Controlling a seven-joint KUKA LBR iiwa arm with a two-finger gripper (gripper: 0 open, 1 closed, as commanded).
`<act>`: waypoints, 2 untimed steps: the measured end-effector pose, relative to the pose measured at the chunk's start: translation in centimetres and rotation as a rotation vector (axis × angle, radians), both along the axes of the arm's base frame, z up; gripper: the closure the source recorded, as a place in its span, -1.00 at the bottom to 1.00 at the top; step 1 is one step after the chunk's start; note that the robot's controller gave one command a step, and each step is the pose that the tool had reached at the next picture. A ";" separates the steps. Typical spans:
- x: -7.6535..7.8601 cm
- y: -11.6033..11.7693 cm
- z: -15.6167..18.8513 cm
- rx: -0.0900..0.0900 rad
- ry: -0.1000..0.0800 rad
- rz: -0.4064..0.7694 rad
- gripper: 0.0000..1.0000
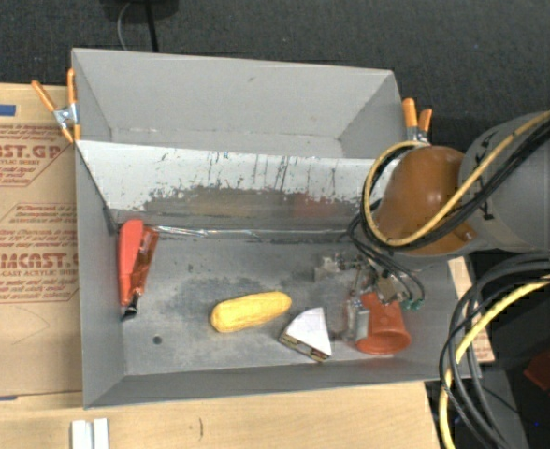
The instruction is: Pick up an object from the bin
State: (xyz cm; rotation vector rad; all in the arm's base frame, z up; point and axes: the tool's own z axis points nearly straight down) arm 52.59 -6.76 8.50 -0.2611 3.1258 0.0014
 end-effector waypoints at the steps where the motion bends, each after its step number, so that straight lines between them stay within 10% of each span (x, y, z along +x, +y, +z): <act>1: -1.7 1.2 -0.8 0.000 0.005 -0.091 -1.00; 2: -3.6 4.5 -1.3 -0.002 -0.001 0.135 -1.00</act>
Offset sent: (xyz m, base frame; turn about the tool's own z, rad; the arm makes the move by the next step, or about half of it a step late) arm -0.0444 0.0594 -0.0150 -0.1635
